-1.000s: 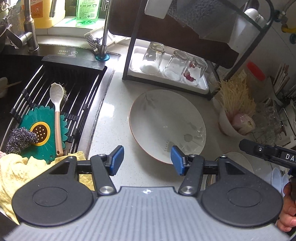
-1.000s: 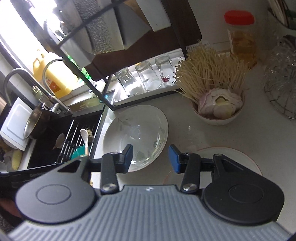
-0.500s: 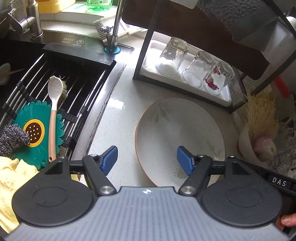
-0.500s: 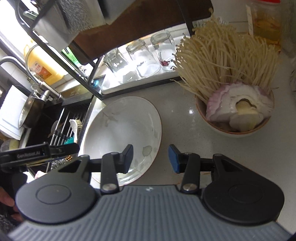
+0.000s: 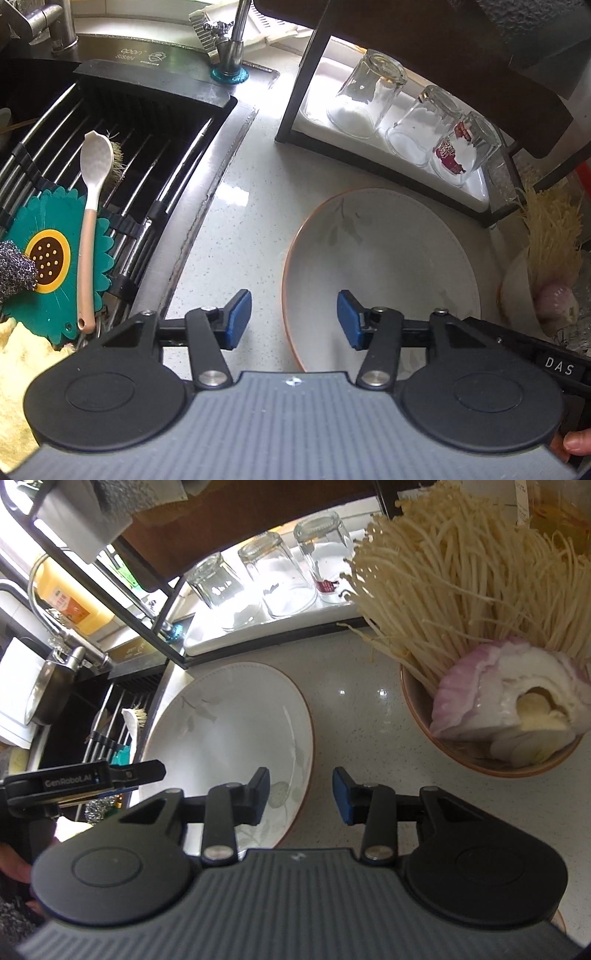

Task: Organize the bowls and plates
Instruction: 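Close the left gripper on the second white bowl rim while the right gripper grips it too, then lift the second white bowl with both grippers and carry it toward the stacked bowl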

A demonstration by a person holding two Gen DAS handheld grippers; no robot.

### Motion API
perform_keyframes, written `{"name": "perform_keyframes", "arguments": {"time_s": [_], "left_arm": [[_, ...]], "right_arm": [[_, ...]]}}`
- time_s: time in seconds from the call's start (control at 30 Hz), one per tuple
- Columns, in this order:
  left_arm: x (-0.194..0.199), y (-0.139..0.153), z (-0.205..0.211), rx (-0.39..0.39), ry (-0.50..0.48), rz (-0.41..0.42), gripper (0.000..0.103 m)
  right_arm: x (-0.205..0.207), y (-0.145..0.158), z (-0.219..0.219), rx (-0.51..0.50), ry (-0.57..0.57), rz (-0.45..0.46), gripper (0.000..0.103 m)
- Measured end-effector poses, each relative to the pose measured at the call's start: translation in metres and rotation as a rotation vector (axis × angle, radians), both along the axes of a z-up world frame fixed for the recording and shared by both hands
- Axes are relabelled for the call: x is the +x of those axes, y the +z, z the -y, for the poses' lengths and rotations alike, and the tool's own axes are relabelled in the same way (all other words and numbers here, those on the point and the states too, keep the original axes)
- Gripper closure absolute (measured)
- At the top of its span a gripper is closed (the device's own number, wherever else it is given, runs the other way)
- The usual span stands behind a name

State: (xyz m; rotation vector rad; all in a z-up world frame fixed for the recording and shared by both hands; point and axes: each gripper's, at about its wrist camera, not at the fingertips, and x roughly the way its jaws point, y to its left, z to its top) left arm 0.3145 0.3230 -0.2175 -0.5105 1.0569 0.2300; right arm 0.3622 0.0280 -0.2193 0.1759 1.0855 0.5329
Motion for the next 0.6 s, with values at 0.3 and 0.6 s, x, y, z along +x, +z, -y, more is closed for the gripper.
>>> {"name": "perform_keyframes", "arguments": {"time_s": [0.3,0.6], "left_arm": [[0.000,-0.014,-0.001,-0.040,-0.006,-0.001,0.076],[0.004,-0.016,-0.001,-0.048,-0.030,0.023,0.080]], "right_arm": [[0.005,-0.011,-0.005,-0.020,-0.004,-0.020,0.078],[0.009,-0.014,-0.016,-0.009,0.025,-0.001,0.085]]}}
